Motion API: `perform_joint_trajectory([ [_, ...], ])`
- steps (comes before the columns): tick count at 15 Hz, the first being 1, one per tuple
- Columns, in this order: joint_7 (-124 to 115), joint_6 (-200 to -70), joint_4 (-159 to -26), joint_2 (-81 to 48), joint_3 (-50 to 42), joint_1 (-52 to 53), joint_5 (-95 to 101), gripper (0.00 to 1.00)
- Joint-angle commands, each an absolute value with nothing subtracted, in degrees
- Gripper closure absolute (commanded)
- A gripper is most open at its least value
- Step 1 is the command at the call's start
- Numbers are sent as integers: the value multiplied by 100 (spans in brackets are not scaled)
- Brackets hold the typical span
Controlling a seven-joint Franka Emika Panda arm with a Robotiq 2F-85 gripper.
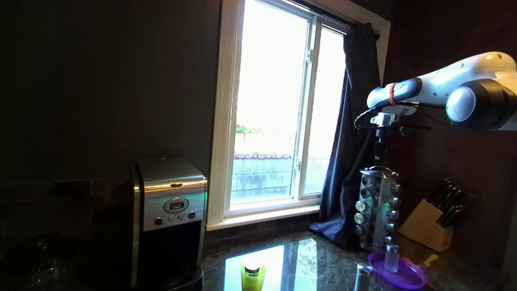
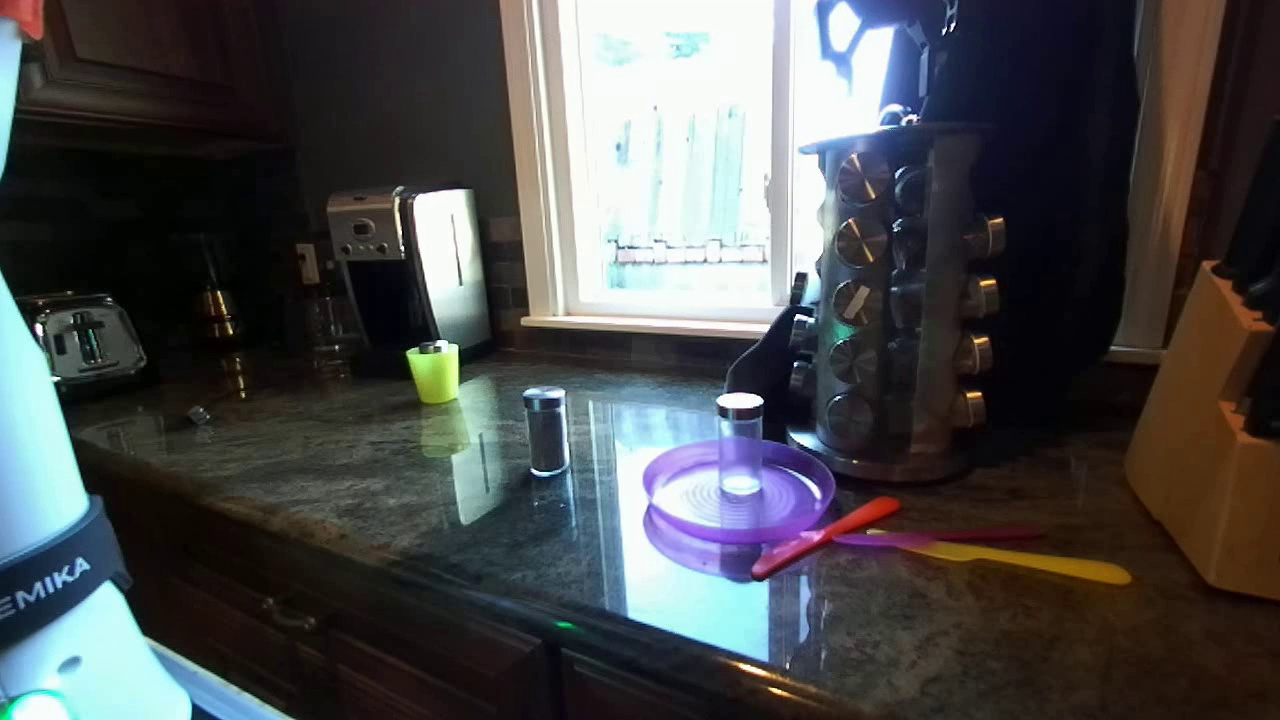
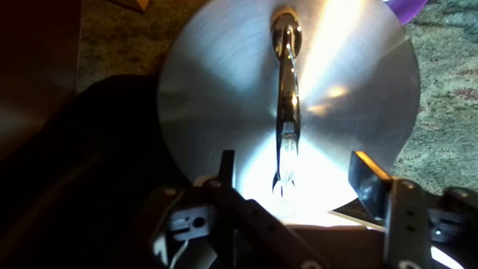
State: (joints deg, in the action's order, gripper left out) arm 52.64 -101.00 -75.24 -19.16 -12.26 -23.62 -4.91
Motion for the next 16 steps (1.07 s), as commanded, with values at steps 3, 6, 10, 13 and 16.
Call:
perform_joint_trajectory([
  [3,4160,-9540,-8184,-1018,-1279,-2151,-348,0],
  [6,3062,-9932,-9087,-229,-1221,-2019,-481,0],
  [10,1747,-10501,-10065,652,-1222,-1743,-406,0],
  [13,1460,-11276,-10882,1224,-1173,-1574,116,0],
  [16,1328,-11328,-11746,1833,-1123,-1498,908,0],
])
